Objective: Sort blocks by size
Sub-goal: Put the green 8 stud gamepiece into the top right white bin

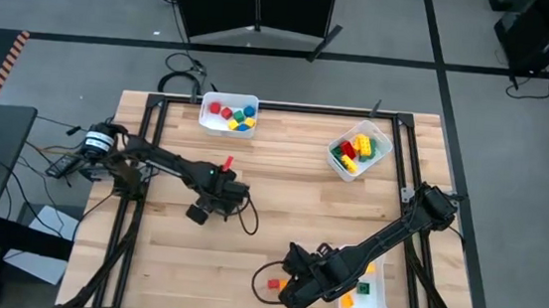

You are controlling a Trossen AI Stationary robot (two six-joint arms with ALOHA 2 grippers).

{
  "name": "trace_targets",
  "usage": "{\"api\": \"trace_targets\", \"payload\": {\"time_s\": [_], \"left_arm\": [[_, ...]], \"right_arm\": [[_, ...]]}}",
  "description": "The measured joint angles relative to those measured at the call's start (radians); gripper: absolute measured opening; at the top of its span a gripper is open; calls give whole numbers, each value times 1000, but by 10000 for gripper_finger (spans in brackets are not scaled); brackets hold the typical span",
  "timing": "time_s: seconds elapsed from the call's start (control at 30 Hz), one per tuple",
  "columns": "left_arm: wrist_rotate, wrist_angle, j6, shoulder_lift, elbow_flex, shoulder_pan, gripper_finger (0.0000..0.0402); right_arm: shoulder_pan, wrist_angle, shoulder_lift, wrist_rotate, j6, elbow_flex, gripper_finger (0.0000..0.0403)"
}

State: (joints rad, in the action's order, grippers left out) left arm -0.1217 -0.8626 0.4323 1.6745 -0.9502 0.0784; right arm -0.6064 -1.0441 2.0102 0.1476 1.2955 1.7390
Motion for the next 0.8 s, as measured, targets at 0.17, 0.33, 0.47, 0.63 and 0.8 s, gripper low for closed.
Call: {"api": "trace_targets", "payload": {"time_s": [0.17, 0.33, 0.47, 0.63, 0.8], "left_arm": [[-4, -13, -139, -9, -65, 0, 144], [0, -21, -265, -10, -153, 0, 144], [3, -17, -343, -11, -231, 0, 144], [-3, 41, -436, -11, -323, -1, 144], [-13, 144, -498, 8, -393, -7, 150]], "right_arm": [[-2, -4, 0, -8, -68, 0, 222], [-32, -50, -30, 8, -82, 0, 222], [-84, -112, -97, 99, -47, 0, 222], [-152, -165, -178, 129, -18, -22, 222], [-221, -170, -234, 129, 8, -126, 222]]}}
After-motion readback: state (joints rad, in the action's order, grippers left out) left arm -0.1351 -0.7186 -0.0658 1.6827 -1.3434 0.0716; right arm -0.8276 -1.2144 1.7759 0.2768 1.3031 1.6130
